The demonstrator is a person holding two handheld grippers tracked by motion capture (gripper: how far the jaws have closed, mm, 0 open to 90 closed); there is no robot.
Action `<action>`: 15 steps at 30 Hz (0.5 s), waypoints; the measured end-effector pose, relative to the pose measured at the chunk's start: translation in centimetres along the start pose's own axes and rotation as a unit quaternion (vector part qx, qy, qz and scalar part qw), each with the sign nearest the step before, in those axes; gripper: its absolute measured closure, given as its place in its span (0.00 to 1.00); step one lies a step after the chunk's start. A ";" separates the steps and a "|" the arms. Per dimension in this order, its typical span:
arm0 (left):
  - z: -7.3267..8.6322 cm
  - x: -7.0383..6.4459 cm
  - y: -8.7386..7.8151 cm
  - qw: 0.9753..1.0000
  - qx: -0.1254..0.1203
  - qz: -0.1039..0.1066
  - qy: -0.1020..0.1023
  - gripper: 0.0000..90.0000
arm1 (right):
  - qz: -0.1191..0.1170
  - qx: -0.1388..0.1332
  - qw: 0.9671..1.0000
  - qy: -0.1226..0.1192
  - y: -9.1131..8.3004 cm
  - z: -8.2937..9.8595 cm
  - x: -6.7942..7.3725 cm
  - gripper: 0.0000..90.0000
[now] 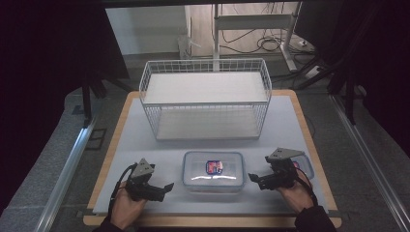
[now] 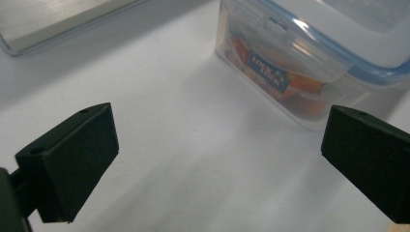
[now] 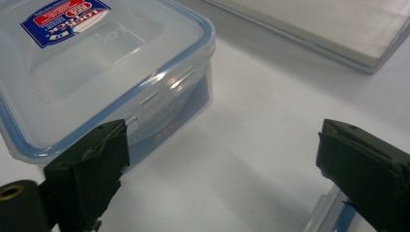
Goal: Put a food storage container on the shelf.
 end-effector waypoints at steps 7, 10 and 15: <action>-0.5 -0.9 0.2 1.000 0.014 0.023 0.005 0.02 | -0.004 -0.005 1.000 -0.009 -0.2 -0.4 0.4 0.02; -1.3 -1.0 0.3 1.000 0.016 0.018 0.012 0.02 | -0.016 -0.006 1.000 -0.003 -0.2 -0.7 0.6 0.02; -2.4 -1.2 0.3 0.999 0.011 0.030 0.010 0.03 | -0.029 -0.006 1.000 0.008 0.0 -1.0 1.0 0.02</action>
Point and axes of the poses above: each handheld gripper's, and its own axes: y roughly forward along the jaws, z roughly out of its underside, x roughly to its left, the point moved 8 cm from there along y, roughly forward along the jaws, and after that the axes turned 1 degree about -x, right-handed, at the moved point
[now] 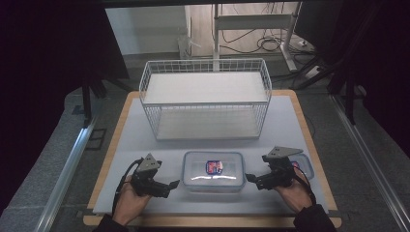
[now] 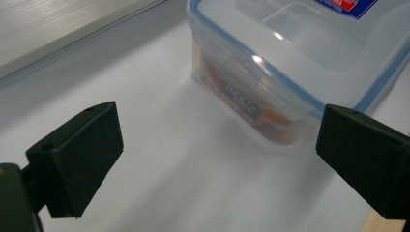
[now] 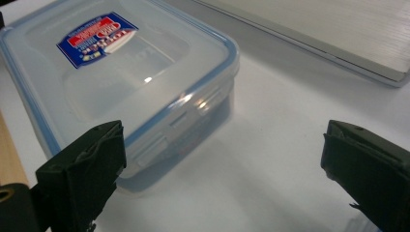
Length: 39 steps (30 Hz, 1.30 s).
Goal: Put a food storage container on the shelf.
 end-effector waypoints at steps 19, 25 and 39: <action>-2.9 -1.3 3.4 0.992 0.012 0.121 -0.038 0.00 | -0.060 0.042 0.996 0.044 2.5 -0.8 2.3 0.04; -2.6 -1.9 4.7 0.984 0.039 0.165 -0.051 0.00 | -0.117 0.049 0.987 0.097 3.5 -0.7 2.4 0.07; -2.3 -2.9 3.6 0.986 0.055 0.150 -0.054 0.10 | -0.137 0.075 0.981 0.113 2.6 -0.3 3.5 0.20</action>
Point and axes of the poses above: each handheld gripper's, and its own axes: y roughly forward along the jaws, z roughly out of its underside, x roughly to its left, the point moved 8 cm from there along y, roughly forward along the jaws, and after that the axes turned 1 degree about -x, right-handed, at the moved point
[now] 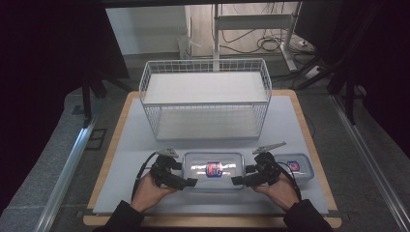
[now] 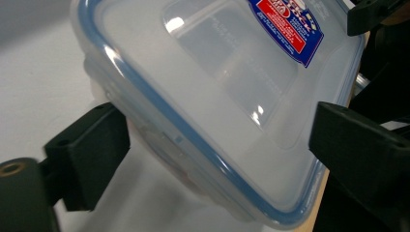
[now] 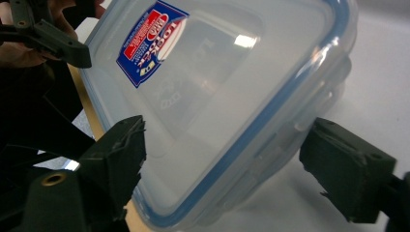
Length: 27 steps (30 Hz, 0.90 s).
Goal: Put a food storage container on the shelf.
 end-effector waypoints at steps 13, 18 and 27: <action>1.4 -0.6 -1.6 0.996 -0.062 0.027 -0.063 0.37 | -0.020 -0.036 0.998 0.042 -1.6 0.7 0.4 0.45; 1.6 -0.5 -2.0 0.993 -0.075 0.039 -0.083 0.45 | -0.019 -0.046 0.998 0.041 -1.7 0.8 0.6 0.47; 1.3 -0.3 -2.9 0.989 -0.100 0.035 -0.100 0.58 | -0.026 -0.067 0.996 0.058 -2.2 0.6 0.8 0.57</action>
Point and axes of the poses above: each handheld gripper's, and its own axes: y roughly forward along the jaws, z roughly out of its underside, x roughly to its left, the point moved 8 cm from there along y, roughly forward along the jaws, and after that the axes turned 1 degree about -x, right-handed, at the moved point
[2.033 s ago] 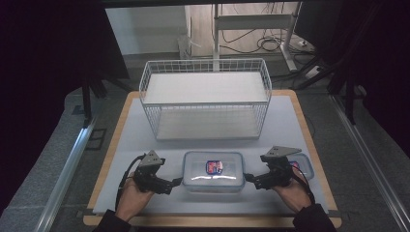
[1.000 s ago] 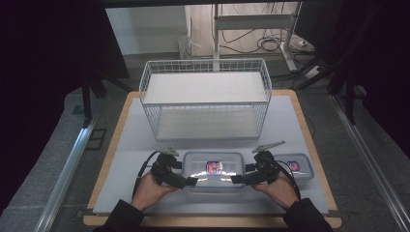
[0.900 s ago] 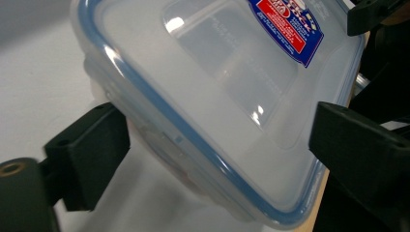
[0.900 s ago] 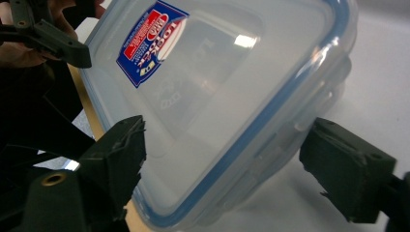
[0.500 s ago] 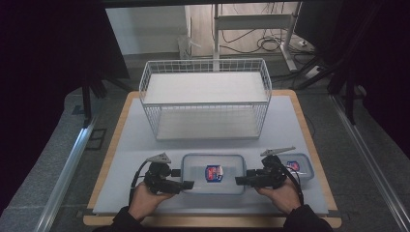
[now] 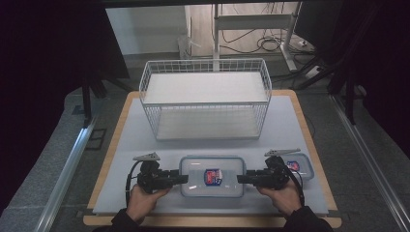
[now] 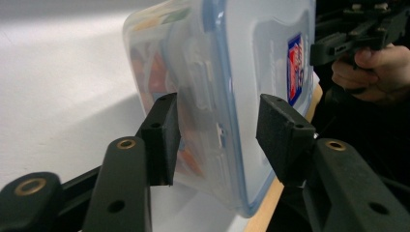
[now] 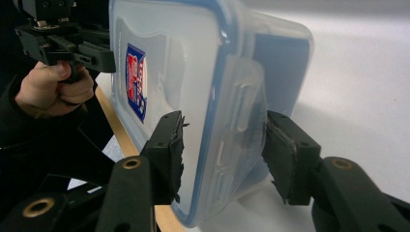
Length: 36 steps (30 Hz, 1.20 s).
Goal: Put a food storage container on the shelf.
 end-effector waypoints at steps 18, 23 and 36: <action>-1.4 -0.4 -0.5 1.000 -0.019 -0.013 0.018 0.59 | 0.023 -0.029 0.999 -0.021 -0.2 -1.0 0.6 0.56; -2.5 -0.8 -1.1 0.999 -0.027 -0.018 0.030 0.59 | 0.021 -0.045 0.998 -0.027 -0.6 -2.1 1.1 0.56; -6.3 -1.1 -2.7 0.997 -0.042 -0.028 0.054 0.59 | 0.014 -0.072 0.996 -0.047 -1.5 -6.1 1.9 0.56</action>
Point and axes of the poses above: each handheld gripper's, and its own axes: y roughly forward along the jaws, z roughly out of its underside, x roughly to its left, the point moved 8 cm from there along y, roughly forward along the jaws, and after that the axes turned 1 degree about -x, right-handed, at the moved point
